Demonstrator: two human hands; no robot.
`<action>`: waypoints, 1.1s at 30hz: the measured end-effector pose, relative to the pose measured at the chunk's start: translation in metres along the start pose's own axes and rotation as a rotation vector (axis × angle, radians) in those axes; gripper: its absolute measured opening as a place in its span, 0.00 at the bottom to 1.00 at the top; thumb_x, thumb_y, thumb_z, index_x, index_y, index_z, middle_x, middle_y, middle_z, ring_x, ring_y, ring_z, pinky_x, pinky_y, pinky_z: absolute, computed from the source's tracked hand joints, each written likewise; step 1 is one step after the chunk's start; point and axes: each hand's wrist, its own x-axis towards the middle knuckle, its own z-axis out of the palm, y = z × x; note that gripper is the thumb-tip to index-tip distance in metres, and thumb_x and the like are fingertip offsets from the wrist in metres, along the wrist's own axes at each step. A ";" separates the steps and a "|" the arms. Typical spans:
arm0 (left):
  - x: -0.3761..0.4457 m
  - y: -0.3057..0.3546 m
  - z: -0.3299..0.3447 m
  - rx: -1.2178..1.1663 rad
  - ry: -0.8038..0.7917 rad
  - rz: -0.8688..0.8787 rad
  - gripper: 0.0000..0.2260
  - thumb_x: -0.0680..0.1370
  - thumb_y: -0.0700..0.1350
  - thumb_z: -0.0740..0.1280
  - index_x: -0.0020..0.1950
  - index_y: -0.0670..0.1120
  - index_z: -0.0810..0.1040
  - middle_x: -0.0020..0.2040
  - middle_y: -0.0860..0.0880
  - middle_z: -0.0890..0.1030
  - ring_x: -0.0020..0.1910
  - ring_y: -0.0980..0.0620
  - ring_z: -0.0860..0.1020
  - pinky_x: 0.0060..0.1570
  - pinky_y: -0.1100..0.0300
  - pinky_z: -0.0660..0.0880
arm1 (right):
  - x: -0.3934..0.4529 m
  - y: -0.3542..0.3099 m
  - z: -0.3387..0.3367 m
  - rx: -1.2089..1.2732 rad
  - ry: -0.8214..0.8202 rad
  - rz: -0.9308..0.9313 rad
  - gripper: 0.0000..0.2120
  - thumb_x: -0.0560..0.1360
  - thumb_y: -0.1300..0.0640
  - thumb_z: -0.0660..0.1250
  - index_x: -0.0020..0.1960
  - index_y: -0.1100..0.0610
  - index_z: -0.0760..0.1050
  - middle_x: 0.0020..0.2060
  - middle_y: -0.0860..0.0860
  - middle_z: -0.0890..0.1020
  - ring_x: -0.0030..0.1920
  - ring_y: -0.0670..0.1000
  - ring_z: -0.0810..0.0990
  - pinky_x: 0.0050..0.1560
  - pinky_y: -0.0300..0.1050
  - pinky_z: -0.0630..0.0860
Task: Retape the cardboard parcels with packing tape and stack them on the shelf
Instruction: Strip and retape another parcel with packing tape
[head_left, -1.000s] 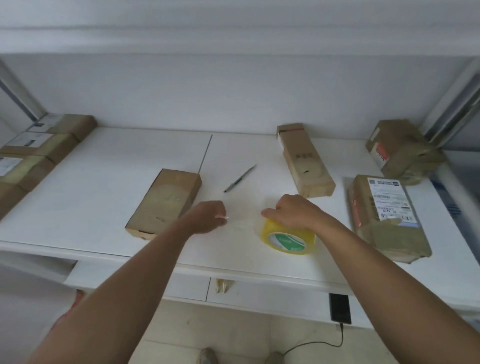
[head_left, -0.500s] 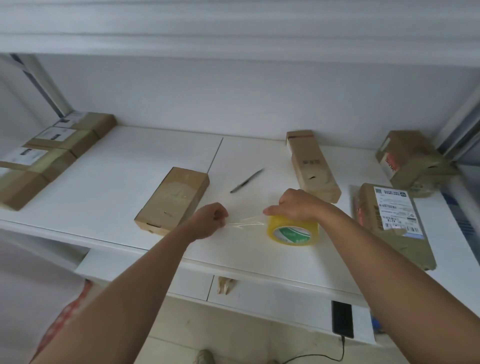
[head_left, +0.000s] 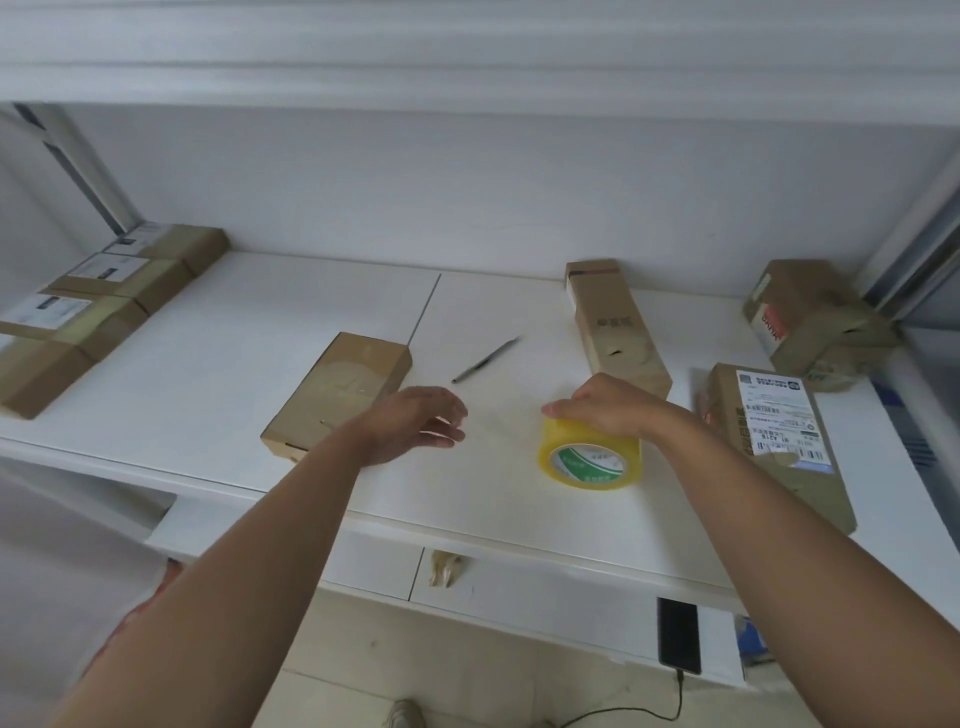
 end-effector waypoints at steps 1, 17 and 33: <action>-0.003 0.000 -0.001 -0.020 -0.008 -0.004 0.04 0.78 0.34 0.65 0.50 0.41 0.77 0.43 0.42 0.81 0.45 0.46 0.82 0.48 0.56 0.79 | -0.001 0.000 0.000 -0.006 -0.014 -0.002 0.27 0.71 0.30 0.68 0.31 0.53 0.69 0.27 0.48 0.73 0.30 0.50 0.74 0.36 0.45 0.67; -0.032 0.014 0.016 0.147 0.033 0.070 0.09 0.77 0.43 0.73 0.49 0.44 0.74 0.37 0.45 0.77 0.34 0.50 0.76 0.38 0.60 0.74 | -0.007 -0.014 -0.009 -0.292 -0.105 -0.034 0.15 0.76 0.41 0.62 0.54 0.50 0.76 0.53 0.50 0.79 0.52 0.52 0.78 0.53 0.49 0.76; -0.034 0.018 0.016 -0.117 -0.096 -0.059 0.11 0.73 0.38 0.64 0.55 0.39 0.78 0.41 0.41 0.82 0.42 0.44 0.81 0.45 0.58 0.80 | -0.021 0.010 0.000 -0.178 0.097 -0.100 0.35 0.70 0.25 0.61 0.49 0.58 0.77 0.47 0.53 0.82 0.48 0.54 0.81 0.50 0.53 0.76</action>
